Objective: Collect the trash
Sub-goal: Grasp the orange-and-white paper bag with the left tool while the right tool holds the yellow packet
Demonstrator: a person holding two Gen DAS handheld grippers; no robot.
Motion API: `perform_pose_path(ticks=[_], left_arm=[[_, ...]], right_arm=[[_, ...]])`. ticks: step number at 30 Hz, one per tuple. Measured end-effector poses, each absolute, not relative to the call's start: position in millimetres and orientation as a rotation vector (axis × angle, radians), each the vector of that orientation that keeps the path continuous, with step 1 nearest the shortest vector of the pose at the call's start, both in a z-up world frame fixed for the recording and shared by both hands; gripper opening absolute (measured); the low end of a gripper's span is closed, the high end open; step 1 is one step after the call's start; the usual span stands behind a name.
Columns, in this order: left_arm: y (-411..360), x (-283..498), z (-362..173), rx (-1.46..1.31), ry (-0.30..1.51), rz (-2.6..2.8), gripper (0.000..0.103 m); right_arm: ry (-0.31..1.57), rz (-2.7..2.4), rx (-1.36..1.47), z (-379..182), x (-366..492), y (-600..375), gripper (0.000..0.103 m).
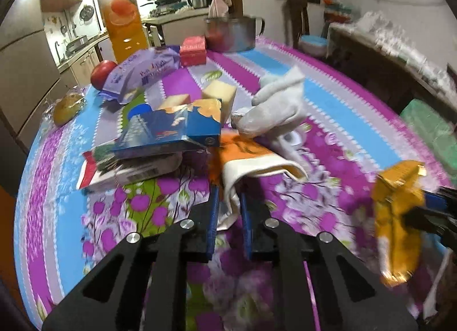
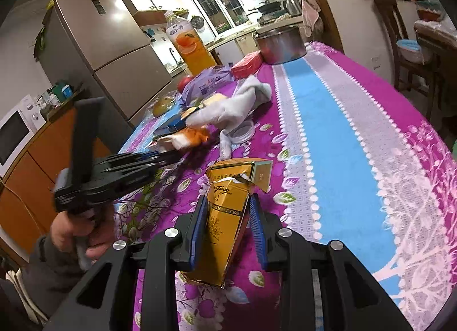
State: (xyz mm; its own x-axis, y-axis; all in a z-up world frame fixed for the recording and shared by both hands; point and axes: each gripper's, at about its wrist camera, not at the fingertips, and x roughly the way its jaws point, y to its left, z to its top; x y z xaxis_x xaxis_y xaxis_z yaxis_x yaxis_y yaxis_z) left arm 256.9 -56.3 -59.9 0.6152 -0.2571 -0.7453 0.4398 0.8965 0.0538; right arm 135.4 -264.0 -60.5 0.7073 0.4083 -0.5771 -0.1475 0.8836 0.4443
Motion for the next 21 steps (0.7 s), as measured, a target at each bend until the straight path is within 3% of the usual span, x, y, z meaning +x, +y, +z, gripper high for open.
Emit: perform_pose_path(ticks=[12, 18, 19, 21], left_arm=[[-38.4, 189.5, -19.1, 0.054, 0.68, -0.41, 0.014], [-34.9, 186.0, -38.2, 0.122, 0.73, -0.382, 0.016], [-30.1, 187.1, -41.8, 0.113, 0.753, -0.374, 0.022], [-21.7, 188.8, -45.4, 0.081, 0.771, -0.35, 0.071]], right_arm=[[0.561, 0.206, 0.145, -19.3, 103.2, -251.0, 0.031], [0.561, 0.202, 0.143, -17.8, 90.0, -261.2, 0.031], [0.566, 0.204, 0.152, -19.5, 87.0, -263.5, 0.032], [0.585, 0.207, 0.178, -23.7, 88.0, -268.7, 0.032]])
